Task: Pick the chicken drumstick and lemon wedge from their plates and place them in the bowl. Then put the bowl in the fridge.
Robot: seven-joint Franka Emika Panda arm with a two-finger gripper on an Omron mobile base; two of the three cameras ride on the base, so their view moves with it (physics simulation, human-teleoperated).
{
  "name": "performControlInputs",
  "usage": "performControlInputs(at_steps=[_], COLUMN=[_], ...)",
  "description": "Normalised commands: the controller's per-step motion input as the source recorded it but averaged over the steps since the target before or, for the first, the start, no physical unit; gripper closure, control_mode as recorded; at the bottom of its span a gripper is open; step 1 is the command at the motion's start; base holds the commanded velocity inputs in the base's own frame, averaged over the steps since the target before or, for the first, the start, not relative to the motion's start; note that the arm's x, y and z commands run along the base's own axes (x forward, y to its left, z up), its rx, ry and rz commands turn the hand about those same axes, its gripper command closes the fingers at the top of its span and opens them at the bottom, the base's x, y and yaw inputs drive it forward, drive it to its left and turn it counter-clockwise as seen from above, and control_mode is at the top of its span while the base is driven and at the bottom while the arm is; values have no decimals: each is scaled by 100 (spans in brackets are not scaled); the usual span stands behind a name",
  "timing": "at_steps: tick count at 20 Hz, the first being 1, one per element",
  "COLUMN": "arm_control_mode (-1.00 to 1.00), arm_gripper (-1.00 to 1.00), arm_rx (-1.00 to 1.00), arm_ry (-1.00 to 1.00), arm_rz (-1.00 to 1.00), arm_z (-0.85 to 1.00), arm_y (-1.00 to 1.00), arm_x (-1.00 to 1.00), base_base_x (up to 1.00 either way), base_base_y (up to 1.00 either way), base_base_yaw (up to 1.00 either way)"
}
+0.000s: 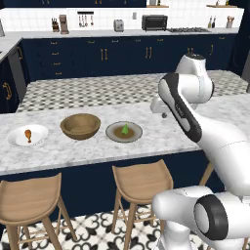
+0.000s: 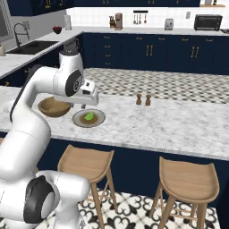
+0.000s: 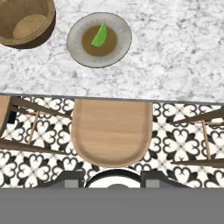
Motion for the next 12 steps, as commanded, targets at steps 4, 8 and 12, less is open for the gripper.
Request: performControlInputs(at_steps=[4, 8, 12], arm_control_mode=[-100, -100, -100], arm_gripper=[-100, -100, -100], arm_rx=[-8, -10, -1], arm_ry=[-1, 0, 1], arm_rz=[0, 0, -4], arm_z=[-25, -47, -39], arm_y=[56, 100, 35], arm_x=[13, 86, 98], base_base_x=[0, 0, 0], base_base_y=[0, 0, 0], base_base_yaw=[0, 0, 0])
